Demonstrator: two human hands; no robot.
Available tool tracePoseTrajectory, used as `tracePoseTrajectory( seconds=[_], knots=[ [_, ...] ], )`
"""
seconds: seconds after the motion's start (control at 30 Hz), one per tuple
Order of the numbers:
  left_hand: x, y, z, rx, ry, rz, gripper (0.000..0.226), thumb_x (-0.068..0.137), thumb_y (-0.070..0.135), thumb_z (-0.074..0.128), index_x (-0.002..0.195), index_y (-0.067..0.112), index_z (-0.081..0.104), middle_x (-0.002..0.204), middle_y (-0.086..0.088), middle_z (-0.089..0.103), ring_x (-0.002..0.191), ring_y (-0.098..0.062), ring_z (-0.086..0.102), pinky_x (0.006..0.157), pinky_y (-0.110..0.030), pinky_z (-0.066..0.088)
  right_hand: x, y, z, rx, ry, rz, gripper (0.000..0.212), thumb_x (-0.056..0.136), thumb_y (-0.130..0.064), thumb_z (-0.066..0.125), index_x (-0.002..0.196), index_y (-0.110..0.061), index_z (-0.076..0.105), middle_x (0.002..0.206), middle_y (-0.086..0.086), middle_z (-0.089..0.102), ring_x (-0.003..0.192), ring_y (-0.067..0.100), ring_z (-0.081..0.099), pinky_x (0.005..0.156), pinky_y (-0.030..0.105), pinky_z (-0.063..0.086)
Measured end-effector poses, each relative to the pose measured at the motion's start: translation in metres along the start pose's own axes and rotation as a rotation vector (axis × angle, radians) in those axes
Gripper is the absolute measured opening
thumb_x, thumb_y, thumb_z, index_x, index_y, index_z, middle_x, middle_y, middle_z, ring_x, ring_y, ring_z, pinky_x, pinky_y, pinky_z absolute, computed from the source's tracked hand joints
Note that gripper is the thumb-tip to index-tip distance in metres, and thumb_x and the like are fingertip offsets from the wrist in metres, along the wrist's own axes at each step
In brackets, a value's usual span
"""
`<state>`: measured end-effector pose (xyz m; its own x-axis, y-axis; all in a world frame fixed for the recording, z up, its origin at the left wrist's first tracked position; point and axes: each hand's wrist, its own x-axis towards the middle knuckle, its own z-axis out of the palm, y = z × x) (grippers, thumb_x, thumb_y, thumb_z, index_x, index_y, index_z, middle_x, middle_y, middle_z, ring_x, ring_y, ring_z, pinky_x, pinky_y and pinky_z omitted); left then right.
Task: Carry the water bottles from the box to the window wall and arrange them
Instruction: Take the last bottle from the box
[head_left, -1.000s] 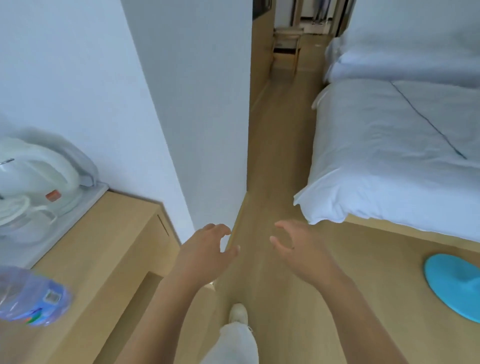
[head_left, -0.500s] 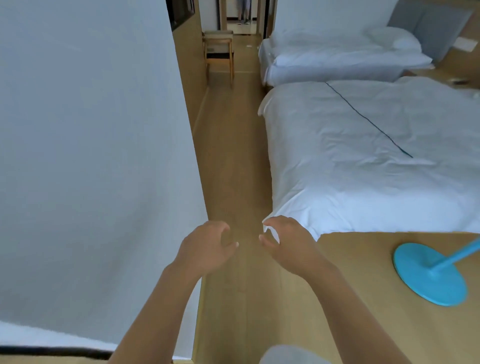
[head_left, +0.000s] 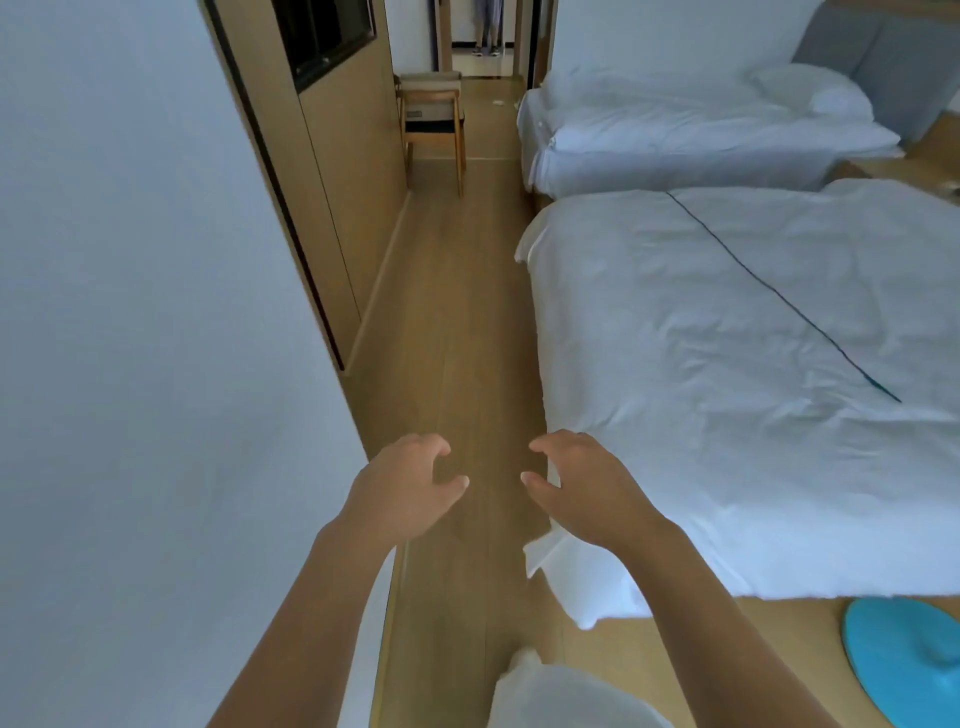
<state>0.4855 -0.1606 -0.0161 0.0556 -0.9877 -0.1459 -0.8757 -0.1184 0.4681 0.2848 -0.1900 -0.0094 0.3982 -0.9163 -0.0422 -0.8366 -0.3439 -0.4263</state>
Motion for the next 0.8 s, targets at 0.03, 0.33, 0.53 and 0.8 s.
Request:
tracePoseTrajectory(
  seconds=[0.03,0.33,0.53,0.8],
  knots=[
    [0.024,0.005,-0.004,-0.010,0.002,-0.002,0.047,0.090,0.046,0.054,0.131,0.023,0.048,0.133,0.007,0.050,0.114,-0.011,0.052,0.090,-0.026,0.042,0.023,0.011,-0.009,-0.011,0.011,-0.001,0.042,0.095,-0.038,0.047,0.131,-0.016,0.049,0.130,0.000,0.053,0.119,0.015,0.045,0.094,0.024,0.037],
    [0.195,0.024,-0.019,-0.026,-0.032,-0.058,0.048,0.091,0.046,0.052,0.133,0.023,0.047,0.134,0.007,0.050,0.114,-0.009,0.051,0.088,-0.023,0.041,0.194,0.078,-0.040,0.028,0.006,-0.041,0.041,0.095,-0.037,0.047,0.131,-0.019,0.051,0.132,-0.004,0.053,0.121,0.011,0.046,0.089,0.013,0.027],
    [0.311,0.017,-0.034,-0.060,-0.041,-0.076,0.049,0.091,0.046,0.052,0.133,0.022,0.047,0.133,0.007,0.049,0.113,-0.010,0.052,0.092,-0.030,0.044,0.311,0.104,-0.042,0.036,-0.004,-0.048,0.041,0.094,-0.038,0.049,0.131,-0.019,0.051,0.132,-0.003,0.054,0.122,0.012,0.046,0.089,0.015,0.027],
    [0.515,-0.011,-0.100,-0.073,-0.040,-0.085,0.048,0.092,0.044,0.052,0.133,0.021,0.046,0.135,0.006,0.045,0.116,-0.013,0.049,0.097,-0.038,0.044,0.512,0.120,-0.066,0.030,-0.045,0.002,0.041,0.095,-0.038,0.048,0.130,-0.018,0.051,0.133,-0.002,0.052,0.121,0.015,0.046,0.096,0.021,0.036]
  ],
)
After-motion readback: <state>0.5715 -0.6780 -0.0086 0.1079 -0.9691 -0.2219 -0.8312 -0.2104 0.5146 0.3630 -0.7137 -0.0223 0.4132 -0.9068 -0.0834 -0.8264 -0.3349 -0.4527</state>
